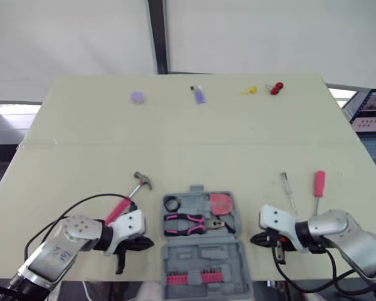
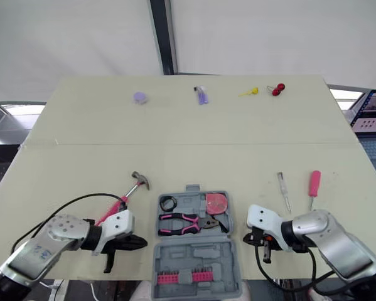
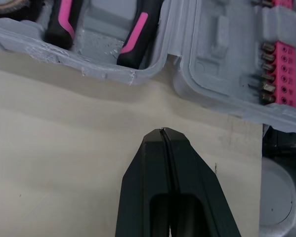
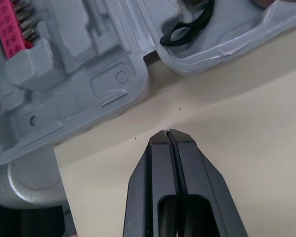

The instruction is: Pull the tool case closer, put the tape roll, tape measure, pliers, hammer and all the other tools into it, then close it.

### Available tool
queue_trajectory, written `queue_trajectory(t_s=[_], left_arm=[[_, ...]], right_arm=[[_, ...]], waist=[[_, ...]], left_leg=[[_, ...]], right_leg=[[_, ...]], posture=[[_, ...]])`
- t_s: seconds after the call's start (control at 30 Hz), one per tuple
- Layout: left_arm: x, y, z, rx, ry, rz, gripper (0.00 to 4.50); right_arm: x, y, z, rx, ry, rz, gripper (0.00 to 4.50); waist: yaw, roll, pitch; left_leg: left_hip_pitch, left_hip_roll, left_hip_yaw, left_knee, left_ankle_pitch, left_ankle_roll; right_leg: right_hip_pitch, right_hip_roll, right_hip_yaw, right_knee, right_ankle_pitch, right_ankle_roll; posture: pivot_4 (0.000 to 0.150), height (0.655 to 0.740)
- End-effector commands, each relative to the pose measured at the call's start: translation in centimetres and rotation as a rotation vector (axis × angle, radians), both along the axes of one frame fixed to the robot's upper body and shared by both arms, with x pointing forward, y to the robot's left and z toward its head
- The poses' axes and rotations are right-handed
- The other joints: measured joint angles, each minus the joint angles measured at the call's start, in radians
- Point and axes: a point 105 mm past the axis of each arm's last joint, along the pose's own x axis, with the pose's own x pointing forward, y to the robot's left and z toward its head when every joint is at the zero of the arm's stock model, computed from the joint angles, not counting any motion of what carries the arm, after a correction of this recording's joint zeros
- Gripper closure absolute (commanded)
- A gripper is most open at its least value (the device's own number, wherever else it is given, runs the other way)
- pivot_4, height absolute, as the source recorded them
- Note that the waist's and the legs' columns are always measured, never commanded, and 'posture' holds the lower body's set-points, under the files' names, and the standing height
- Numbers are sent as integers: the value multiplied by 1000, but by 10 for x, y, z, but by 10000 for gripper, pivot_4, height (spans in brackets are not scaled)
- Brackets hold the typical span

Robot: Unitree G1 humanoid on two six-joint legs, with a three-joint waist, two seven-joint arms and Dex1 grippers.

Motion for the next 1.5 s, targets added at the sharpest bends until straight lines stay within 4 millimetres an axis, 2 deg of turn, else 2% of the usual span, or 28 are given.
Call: queue_trajectory(t_s=[0.03,0.2,0.8,1.17,1.3,1.5], left_arm=[[5,-8,1,10,-36,-17,45000],[8,-14,-6,16,-49,-30,45000],[14,-33,-8,-42,-41,-31,45000],[41,-41,4,-62,-141,-29,45000],[57,-38,10,-64,-172,1,45000],[72,-40,16,-79,-218,12,45000]], right_arm=[[1,10,3,15,-30,44,44752],[1,17,1,21,-24,61,44752],[4,28,-2,62,-32,57,44752],[20,27,3,78,-80,16,44752],[38,25,7,86,-135,-32,44752],[53,22,9,80,-179,-70,44752]], waist=[[0,0,0],[0,0,0],[5,0,0],[10,1,0],[9,1,0],[7,1,0]], left_leg=[[0,0,0,0,0,0],[-1,0,0,0,0,0],[-1,0,-1,4,0,0],[-1,-1,-1,6,0,1],[-1,-1,-1,7,0,1],[-2,-1,-1,7,0,1]], right_leg=[[0,0,0,0,0,0],[0,0,0,0,0,0],[1,0,0,0,1,0],[2,0,0,0,3,0],[2,0,0,0,3,0],[2,0,-1,0,3,0]], posture=[[1500,7400],[1500,7400],[1500,7400],[1500,7400],[1500,7400],[1500,7400]])
